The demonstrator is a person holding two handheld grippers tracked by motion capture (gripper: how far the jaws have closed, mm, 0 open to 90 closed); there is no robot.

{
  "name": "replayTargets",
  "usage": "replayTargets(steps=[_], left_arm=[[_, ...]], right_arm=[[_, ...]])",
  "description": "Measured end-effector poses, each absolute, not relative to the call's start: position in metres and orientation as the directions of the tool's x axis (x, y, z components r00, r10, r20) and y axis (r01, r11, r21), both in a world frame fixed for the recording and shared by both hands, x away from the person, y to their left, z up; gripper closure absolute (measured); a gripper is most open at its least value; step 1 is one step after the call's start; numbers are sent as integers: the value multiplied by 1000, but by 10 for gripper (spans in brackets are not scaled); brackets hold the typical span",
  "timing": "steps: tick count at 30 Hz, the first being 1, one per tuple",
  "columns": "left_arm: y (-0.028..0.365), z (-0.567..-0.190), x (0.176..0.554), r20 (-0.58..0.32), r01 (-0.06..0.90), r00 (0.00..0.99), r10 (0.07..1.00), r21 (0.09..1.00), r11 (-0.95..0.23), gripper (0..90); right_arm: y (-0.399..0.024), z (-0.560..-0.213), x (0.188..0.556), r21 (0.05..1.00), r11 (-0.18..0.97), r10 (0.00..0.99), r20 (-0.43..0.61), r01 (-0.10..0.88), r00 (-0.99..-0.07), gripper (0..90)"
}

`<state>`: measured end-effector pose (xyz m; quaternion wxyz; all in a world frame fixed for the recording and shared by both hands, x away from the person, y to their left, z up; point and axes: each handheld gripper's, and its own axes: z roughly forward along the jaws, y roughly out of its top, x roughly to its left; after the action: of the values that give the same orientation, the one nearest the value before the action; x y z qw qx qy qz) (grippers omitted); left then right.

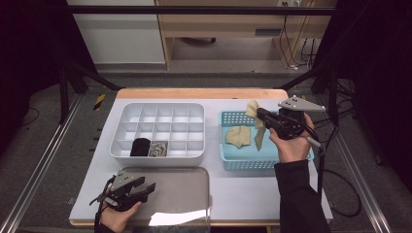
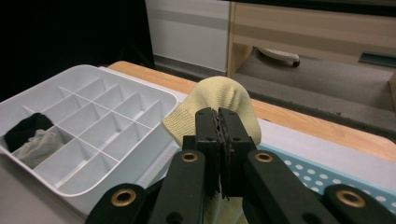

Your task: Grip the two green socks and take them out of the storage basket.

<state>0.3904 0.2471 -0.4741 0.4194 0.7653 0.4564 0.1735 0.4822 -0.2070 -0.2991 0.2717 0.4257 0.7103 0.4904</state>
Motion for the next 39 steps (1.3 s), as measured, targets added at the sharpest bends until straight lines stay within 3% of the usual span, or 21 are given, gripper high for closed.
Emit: replayTargets(steps=[15,30,39], left_arm=[[248,-473,390,-122,559,517,847,797,-227,479],[248,-469,387,-99,554,490,866,803,-222,450],[248,-466,385,-82,541,496,864,808,-234,440]], right_arm=[[-191,-292,423,940,206,799,0,273,-601,880],[-193,-338,390,920,213,768,50,329,-638,878],[-191,-388,384,880,232,754,107,414,-648,877]])
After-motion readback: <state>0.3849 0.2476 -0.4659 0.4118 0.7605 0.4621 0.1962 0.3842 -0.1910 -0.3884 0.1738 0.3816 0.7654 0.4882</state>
